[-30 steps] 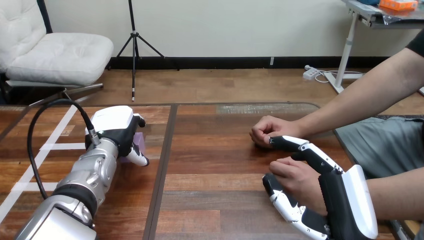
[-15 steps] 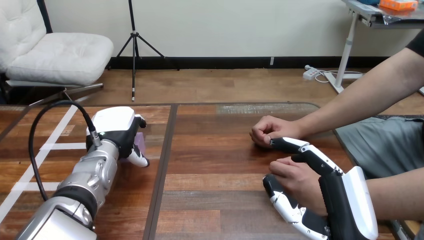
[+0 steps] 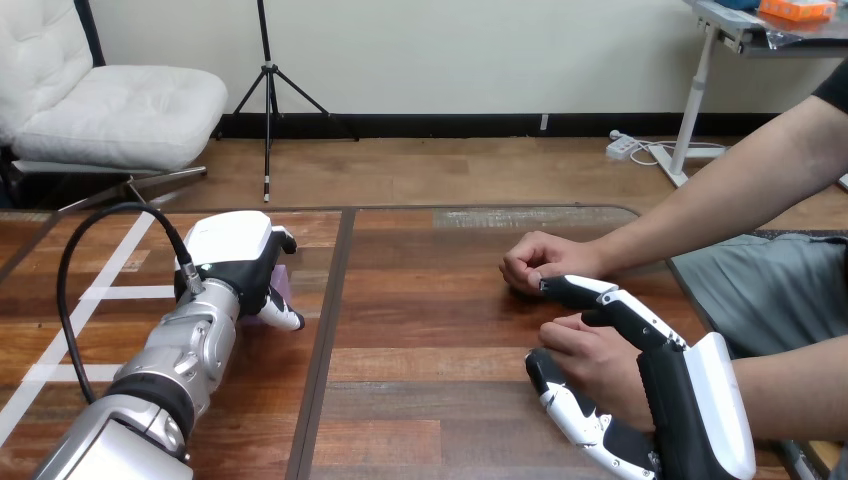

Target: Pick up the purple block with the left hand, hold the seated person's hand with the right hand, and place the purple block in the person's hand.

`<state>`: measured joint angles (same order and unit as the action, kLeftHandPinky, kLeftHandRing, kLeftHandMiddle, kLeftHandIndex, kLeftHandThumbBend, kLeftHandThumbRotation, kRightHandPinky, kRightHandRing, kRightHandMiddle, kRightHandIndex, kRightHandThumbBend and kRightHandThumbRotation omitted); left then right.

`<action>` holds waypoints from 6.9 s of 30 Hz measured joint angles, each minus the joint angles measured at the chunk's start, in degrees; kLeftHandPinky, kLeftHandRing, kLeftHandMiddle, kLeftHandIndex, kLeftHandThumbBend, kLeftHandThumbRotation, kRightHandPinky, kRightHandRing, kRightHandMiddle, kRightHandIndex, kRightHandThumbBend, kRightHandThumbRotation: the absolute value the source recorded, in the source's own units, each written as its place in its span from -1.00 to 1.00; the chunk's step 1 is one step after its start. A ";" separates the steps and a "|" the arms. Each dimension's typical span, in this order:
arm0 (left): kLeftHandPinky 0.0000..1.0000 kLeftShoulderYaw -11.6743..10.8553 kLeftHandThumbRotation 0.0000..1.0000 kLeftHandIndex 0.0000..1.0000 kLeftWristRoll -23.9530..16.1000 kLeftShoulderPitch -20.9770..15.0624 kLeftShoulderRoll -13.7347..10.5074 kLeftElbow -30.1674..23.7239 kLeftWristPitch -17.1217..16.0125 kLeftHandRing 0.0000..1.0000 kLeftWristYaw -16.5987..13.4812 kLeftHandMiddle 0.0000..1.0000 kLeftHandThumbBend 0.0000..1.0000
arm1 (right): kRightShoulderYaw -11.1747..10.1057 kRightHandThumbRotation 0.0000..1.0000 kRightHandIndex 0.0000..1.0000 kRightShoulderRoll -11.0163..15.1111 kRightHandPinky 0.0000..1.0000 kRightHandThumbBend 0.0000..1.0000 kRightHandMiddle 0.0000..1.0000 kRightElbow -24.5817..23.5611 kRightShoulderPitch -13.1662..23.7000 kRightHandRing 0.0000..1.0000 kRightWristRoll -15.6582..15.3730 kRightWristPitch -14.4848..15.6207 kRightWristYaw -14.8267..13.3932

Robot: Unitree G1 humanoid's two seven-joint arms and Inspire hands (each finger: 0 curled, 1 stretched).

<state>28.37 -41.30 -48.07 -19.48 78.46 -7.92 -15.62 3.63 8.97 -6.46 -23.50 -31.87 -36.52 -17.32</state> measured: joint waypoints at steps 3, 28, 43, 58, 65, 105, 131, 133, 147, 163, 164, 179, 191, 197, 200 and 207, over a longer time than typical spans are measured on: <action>0.26 0.00 -0.78 0.57 0.03 0.00 0.00 0.00 -0.03 0.50 -0.04 0.61 0.47 | 0.01 -0.05 0.43 -0.02 0.35 -0.09 0.46 0.00 0.00 0.46 -0.01 0.09 0.00; 0.40 1.97 -0.71 0.63 -2.22 0.00 0.03 0.01 2.81 0.56 -0.03 0.65 0.51 | 0.04 -0.03 0.44 0.07 0.37 -0.09 0.48 0.00 0.00 0.47 0.00 0.14 0.00; 0.55 2.81 -0.67 0.67 -2.64 0.00 0.04 0.03 4.72 0.63 0.13 0.69 0.58 | 0.03 0.00 0.44 0.12 0.36 -0.08 0.48 -0.02 -0.01 0.47 0.12 0.35 0.31; 0.50 3.12 -0.61 0.67 -3.02 0.00 0.04 0.03 4.46 0.59 -0.37 0.68 0.57 | 0.06 -0.02 0.44 0.13 0.37 -0.08 0.47 -0.02 -0.01 0.47 0.26 0.35 0.60; 0.40 3.10 -0.68 0.62 -2.89 0.00 0.04 0.03 4.41 0.53 -0.75 0.64 0.59 | 0.20 -0.03 0.44 0.11 0.37 -0.08 0.47 -0.02 -0.02 0.47 0.50 0.35 0.68; -0.12 1.89 -1.00 0.22 -0.78 0.87 0.31 0.05 4.30 0.06 -5.21 0.18 0.36 | 0.16 0.00 0.44 0.21 0.40 -0.08 0.47 -0.02 -0.15 0.47 0.52 0.38 1.60; -0.09 2.11 -1.00 0.15 -0.09 0.77 -0.03 -0.09 3.06 0.06 -3.92 0.15 0.19 | 0.08 0.01 0.44 0.26 0.41 -0.08 0.48 -0.02 -0.51 0.48 1.51 0.42 2.88; -0.10 2.11 -1.00 0.16 -0.09 0.77 -0.04 -0.10 2.96 0.05 -3.93 0.14 0.19 | 0.08 0.01 0.44 0.24 0.41 -0.08 0.48 -0.02 -0.51 0.48 1.47 0.48 2.91; -0.18 2.23 -0.94 0.18 -0.10 1.13 -0.38 -0.12 0.56 -0.01 -4.94 0.09 0.15 | 0.07 -0.02 0.44 0.24 0.40 -0.08 0.48 -0.02 -0.51 0.47 0.57 0.50 2.91; 0.06 2.32 -0.88 0.33 -0.14 4.53 -1.45 -1.86 -6.24 0.23 -9.14 0.33 0.25 | 0.10 0.00 0.44 0.21 0.42 -0.08 0.49 -0.03 -0.50 0.49 0.53 0.57 3.12; 0.07 2.33 -0.86 0.34 -0.15 4.80 -1.54 -2.04 -6.66 0.24 -9.31 0.33 0.25 | 0.11 0.00 0.44 0.21 0.42 -0.08 0.49 -0.03 -0.50 0.49 0.53 0.60 3.14; 0.13 2.11 -0.70 0.35 0.42 8.66 -4.05 -5.44 -13.24 0.32 -9.77 0.38 0.26 | 0.26 0.00 0.45 0.17 0.41 -0.09 0.49 -0.38 -0.50 0.49 0.51 1.87 3.57; 0.07 1.40 -0.69 0.34 1.71 12.40 -6.68 -9.07 -17.51 0.27 -9.77 0.36 0.26 | 0.36 -0.05 0.46 0.19 0.42 -0.10 0.50 -0.92 -0.50 0.49 0.51 1.90 3.61; 0.03 0.79 -0.65 0.33 2.17 14.27 -7.70 -10.63 -19.76 0.24 -10.37 0.34 0.26 | 0.37 -0.06 0.46 0.20 0.42 -0.11 0.50 -1.03 -0.50 0.49 0.51 1.90 3.61; 0.02 0.43 -0.64 0.33 2.54 15.01 -7.95 -11.30 -20.56 0.24 -10.40 0.33 0.26 | 0.37 -0.06 0.46 0.21 0.42 -0.10 0.50 -1.06 -0.50 0.49 0.50 1.90 3.61; 0.01 -0.26 -0.61 0.32 2.72 16.25 -8.56 -12.68 -21.41 0.23 -10.60 0.32 0.28 | 0.40 -0.05 0.46 0.21 0.42 -0.11 0.50 -1.19 -0.50 0.49 0.17 1.92 3.61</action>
<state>28.11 -38.58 -31.82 -28.04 65.78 -29.33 -26.22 4.02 9.17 -7.65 -24.00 -31.69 -34.61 -13.71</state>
